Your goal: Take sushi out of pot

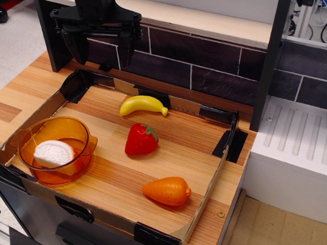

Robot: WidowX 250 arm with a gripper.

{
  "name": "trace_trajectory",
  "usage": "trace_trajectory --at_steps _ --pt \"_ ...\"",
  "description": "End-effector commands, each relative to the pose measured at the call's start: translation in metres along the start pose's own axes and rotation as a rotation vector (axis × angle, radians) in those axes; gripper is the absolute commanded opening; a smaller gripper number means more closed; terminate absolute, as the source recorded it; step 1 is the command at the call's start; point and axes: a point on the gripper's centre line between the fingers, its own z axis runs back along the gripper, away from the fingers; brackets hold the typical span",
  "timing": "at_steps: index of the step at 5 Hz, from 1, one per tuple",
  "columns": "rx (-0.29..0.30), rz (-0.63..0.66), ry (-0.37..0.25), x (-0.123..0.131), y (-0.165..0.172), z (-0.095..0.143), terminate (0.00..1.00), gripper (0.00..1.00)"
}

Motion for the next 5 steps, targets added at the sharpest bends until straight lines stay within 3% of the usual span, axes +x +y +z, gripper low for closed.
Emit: trace_trajectory --at_steps 1,2,3,5 --pt "0.0 0.0 0.0 0.0 0.0 0.0 0.0 1.0" --pt "0.046 -0.262 -0.059 0.0 0.006 0.002 0.0 1.0" --pt "-0.029 -0.504 0.037 -0.001 0.014 0.004 0.0 1.0" --pt "-0.033 -1.01 0.036 -0.015 0.044 0.015 0.0 1.0"
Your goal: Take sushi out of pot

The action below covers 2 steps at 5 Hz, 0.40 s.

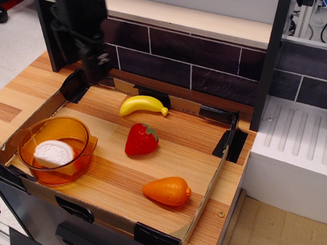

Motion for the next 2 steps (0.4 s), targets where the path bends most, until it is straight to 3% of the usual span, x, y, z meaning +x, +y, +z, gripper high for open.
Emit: trace_trajectory --at_steps 1,2 --pt "-0.034 -0.473 -0.018 -0.037 0.023 0.025 0.0 1.0" --pt "-0.059 -0.607 -0.023 -0.058 0.022 0.023 0.0 1.0"
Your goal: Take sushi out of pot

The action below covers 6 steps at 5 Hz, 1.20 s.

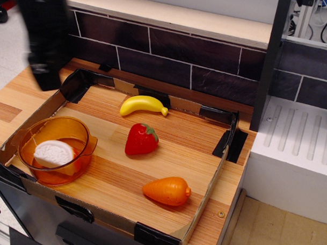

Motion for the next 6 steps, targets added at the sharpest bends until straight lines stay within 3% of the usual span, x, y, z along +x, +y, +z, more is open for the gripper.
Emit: trace_trajectory --at_steps 1,2,6 --pt "-0.008 -0.179 0.03 -0.027 -0.011 -0.005 0.0 1.0" --pt "-0.015 -0.251 0.083 -0.027 -0.02 -0.028 0.0 1.0" --pt "0.004 -0.293 0.096 -0.015 -0.033 -0.064 0.0 1.0"
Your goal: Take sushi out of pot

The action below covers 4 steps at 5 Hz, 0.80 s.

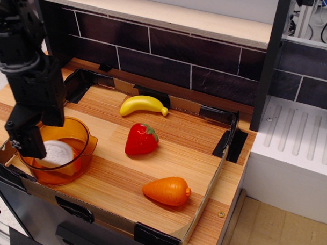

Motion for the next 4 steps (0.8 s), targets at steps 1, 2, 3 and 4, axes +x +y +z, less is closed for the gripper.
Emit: trace_trajectory --at_steps 1,2,3,4 --pt "0.021 0.013 0.014 0.0 0.017 -0.007 0.0 1.0" --pt "0.037 0.015 0.032 0.0 0.019 -0.013 0.0 1.0" --pt "0.035 0.029 0.045 0.0 0.021 -0.018 0.0 1.0" --pt "0.034 0.027 0.064 0.0 0.023 -0.027 0.0 1.0"
